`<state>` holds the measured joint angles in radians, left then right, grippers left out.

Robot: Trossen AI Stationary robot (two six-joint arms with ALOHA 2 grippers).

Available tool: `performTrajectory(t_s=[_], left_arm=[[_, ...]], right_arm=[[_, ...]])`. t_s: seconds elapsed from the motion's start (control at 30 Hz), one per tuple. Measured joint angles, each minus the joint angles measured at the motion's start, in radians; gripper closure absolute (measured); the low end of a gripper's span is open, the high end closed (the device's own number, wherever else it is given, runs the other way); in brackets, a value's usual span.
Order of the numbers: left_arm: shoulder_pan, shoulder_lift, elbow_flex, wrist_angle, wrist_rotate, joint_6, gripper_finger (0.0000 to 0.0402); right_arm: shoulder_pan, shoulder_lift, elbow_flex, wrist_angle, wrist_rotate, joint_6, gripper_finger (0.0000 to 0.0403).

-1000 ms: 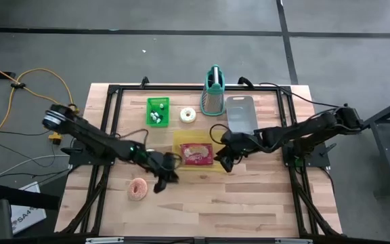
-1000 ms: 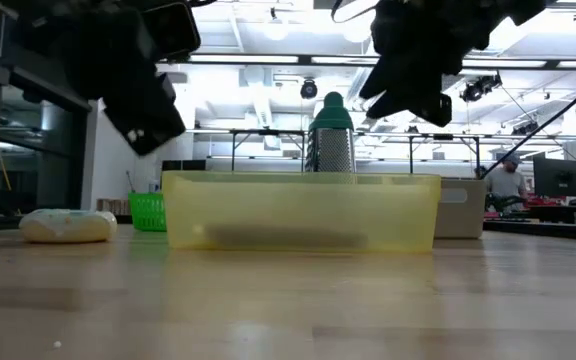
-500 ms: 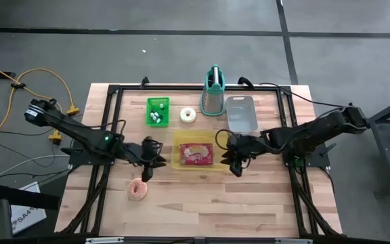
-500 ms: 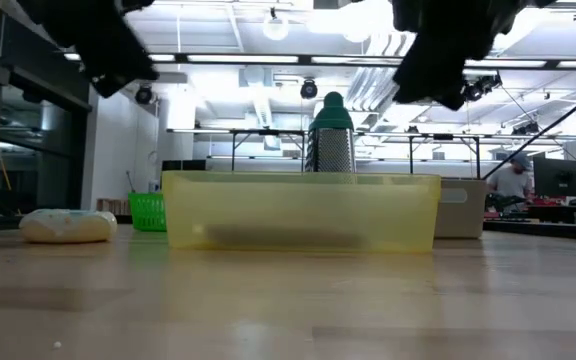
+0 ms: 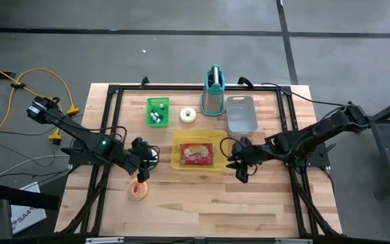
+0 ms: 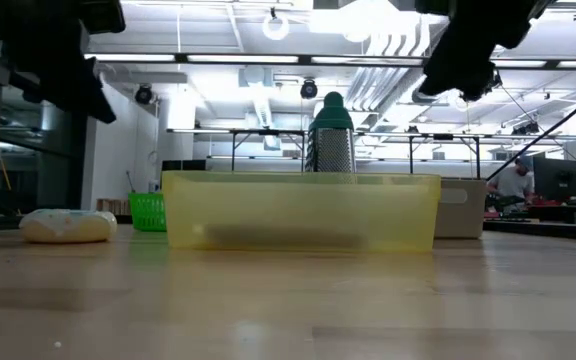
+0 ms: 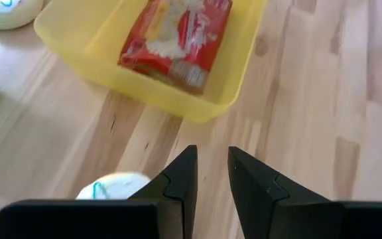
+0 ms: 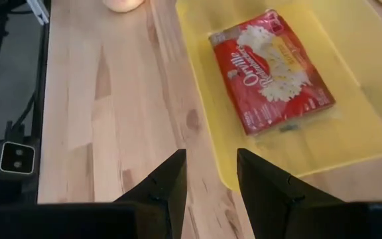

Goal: Pick & Place Food Item
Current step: Put the bottom white donut into the gray bin

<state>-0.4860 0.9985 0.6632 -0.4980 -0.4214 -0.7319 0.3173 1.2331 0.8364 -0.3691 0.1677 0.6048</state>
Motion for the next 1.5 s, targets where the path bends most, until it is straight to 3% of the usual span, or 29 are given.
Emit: performTrajectory(t_s=[0.33,0.57,0.8,1.07,1.5], left_arm=[[-0.052,0.014,0.000,-0.201,0.000,0.037,0.0321],[-0.056,0.099,0.000,-0.198,0.008,0.159,0.0321],[-0.029,0.172,0.000,-0.197,0.108,0.161,0.0296],[-0.020,0.176,0.000,-0.181,0.116,0.180,0.0249],[-0.020,0.176,-0.006,-0.170,0.108,0.212,0.0245]], right_arm=[[0.042,0.000,0.000,-0.017,0.097,0.000,0.0284],[0.043,0.000,0.000,-0.016,0.113,0.002,0.0284],[0.043,0.000,0.000,-0.016,0.114,0.030,0.0284],[0.043,0.001,0.000,-0.012,0.114,0.053,0.0284],[0.049,0.001,0.000,-0.012,0.115,0.055,0.0284]])
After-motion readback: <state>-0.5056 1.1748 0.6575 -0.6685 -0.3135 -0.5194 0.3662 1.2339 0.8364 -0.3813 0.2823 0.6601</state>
